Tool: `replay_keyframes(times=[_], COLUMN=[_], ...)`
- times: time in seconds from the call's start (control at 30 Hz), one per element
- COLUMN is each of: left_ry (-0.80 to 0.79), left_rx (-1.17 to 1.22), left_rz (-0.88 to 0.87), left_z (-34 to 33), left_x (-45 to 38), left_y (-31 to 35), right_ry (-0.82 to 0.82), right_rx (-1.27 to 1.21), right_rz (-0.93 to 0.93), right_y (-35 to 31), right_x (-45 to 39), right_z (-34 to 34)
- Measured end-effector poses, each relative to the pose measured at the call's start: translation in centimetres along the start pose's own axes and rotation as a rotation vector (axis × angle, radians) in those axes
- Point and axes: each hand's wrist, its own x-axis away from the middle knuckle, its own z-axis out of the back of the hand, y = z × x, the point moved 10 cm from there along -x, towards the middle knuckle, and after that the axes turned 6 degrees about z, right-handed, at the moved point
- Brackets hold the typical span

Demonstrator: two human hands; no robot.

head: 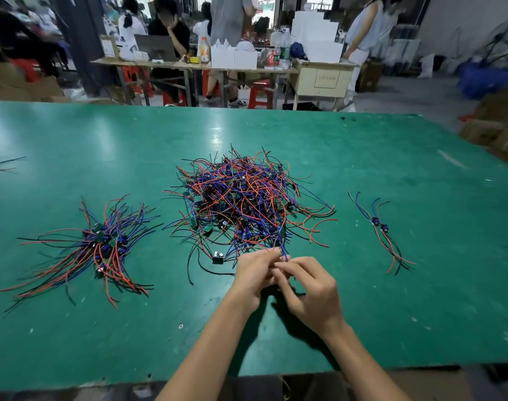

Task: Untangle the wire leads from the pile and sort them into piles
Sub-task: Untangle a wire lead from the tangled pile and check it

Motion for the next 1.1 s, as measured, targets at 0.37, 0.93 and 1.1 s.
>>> replay_keyframes(times=[0.37,0.93,1.1], left_ry=[0.099,0.529,0.525], left_rx=[-0.235,-0.63,-0.765], left_rz=[-0.14,-0.637,-0.706], left_z=[1.5,3.0,1.5], left_x=[1.0,5.4,5.9], left_y=[1.1,7.4,9.1], right_ry=[-0.172,0.135,0.14], right_rx=[-0.246,-1.103,-1.183], right_rz=[-1.048,-1.202,-1.175], right_y=[11.2,9.0,8.0], right_x=[0.6,-0.3,-2.9], right_z=[-3.6,-4.6,-3.5])
